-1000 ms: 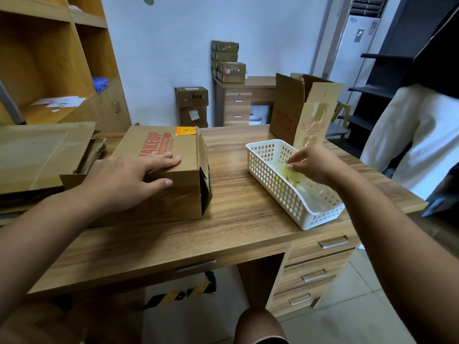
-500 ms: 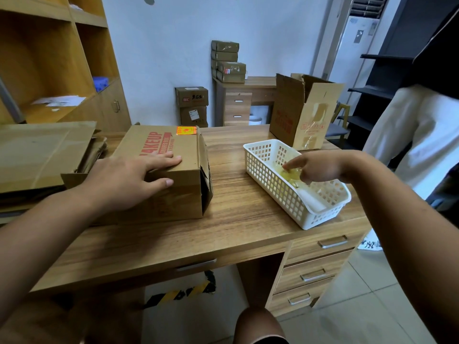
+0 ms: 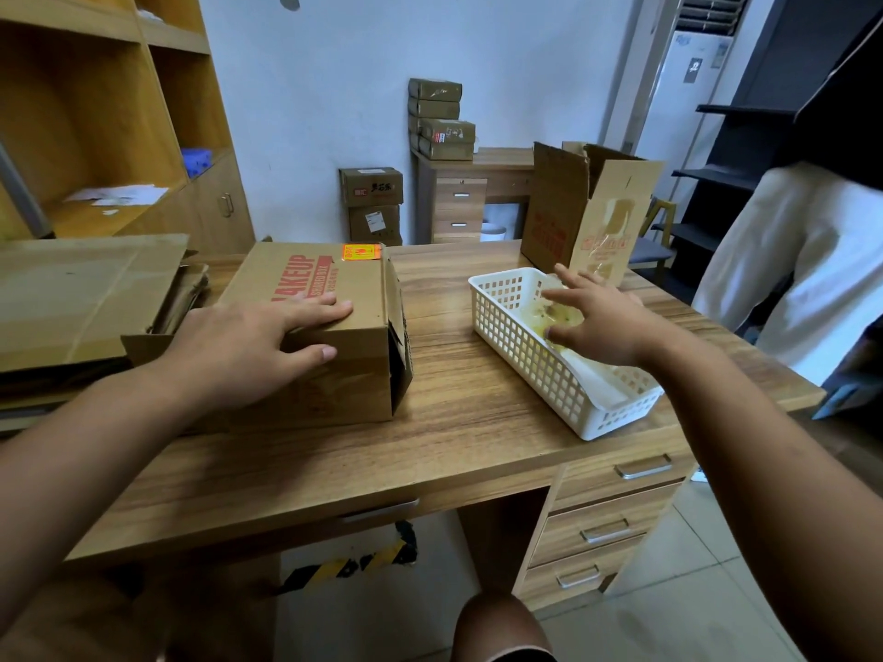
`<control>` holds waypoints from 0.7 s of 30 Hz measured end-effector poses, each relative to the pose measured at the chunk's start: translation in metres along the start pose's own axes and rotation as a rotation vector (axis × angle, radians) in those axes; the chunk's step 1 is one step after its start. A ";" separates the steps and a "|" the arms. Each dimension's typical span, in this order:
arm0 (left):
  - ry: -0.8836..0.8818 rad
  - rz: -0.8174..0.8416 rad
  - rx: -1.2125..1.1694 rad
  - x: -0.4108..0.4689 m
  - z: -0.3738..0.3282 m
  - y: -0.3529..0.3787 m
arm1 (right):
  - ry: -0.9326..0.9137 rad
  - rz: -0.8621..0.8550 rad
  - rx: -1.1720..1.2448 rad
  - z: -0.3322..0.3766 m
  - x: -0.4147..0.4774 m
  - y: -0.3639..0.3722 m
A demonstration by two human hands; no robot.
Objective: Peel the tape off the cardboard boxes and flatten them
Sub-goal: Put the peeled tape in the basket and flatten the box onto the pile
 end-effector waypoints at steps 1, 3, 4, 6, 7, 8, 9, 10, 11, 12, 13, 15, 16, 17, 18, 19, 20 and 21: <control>0.000 -0.001 -0.003 -0.001 0.000 -0.001 | -0.011 -0.036 0.040 0.002 -0.002 -0.002; 0.002 -0.002 -0.020 -0.002 -0.001 -0.002 | -0.037 -0.121 0.158 0.005 -0.006 -0.006; 0.007 -0.003 -0.030 -0.002 -0.002 -0.002 | -0.055 -0.166 0.223 0.008 -0.008 -0.008; 0.015 0.003 -0.046 -0.003 -0.002 -0.002 | -0.088 -0.252 0.299 0.014 -0.011 -0.013; 0.015 0.007 -0.048 -0.004 -0.002 -0.002 | -0.103 -0.287 0.305 0.018 -0.012 -0.014; 0.016 0.008 -0.049 -0.004 -0.002 -0.001 | -0.121 -0.316 0.304 0.022 -0.013 -0.015; 0.022 -0.001 -0.050 -0.005 -0.002 -0.001 | -0.148 -0.339 0.303 0.028 -0.014 -0.015; 0.033 -0.015 -0.053 -0.006 -0.001 0.000 | -0.184 -0.352 0.306 0.035 -0.014 -0.013; 0.047 -0.030 -0.060 -0.007 0.000 0.000 | -0.227 -0.355 0.311 0.044 -0.014 -0.010; 0.063 -0.043 -0.069 -0.009 0.001 0.001 | -0.273 -0.351 0.318 0.052 -0.014 -0.006; 0.080 -0.051 -0.076 -0.010 0.004 0.002 | -0.318 -0.338 0.325 0.061 -0.013 -0.001; 0.117 -0.043 -0.078 -0.014 0.008 0.005 | -0.385 -0.297 0.349 0.079 -0.010 0.009; 0.140 -0.032 -0.063 -0.016 0.010 0.008 | -0.404 -0.276 0.358 0.088 -0.008 0.014; 0.166 -0.025 -0.037 -0.018 0.010 0.010 | -0.415 -0.255 0.365 0.097 -0.005 0.018; 0.190 -0.027 -0.011 -0.020 0.011 0.012 | -0.427 -0.238 0.369 0.107 -0.003 0.022; 0.206 -0.034 0.008 -0.023 0.010 0.013 | -0.444 -0.227 0.375 0.117 0.001 0.025; 0.213 -0.040 0.019 -0.025 0.010 0.014 | -0.466 -0.219 0.380 0.128 0.004 0.027; 0.218 -0.044 0.023 -0.027 0.011 0.015 | -0.492 -0.209 0.384 0.137 0.007 0.027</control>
Point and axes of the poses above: each hand's wrist, its own x-axis towards the middle knuckle, its own y-axis out of the palm, z = x × y, the point moved 4 cm from there along x, towards the middle knuckle, and after that the axes turned 9 degrees about -y, right-handed, at the moved point
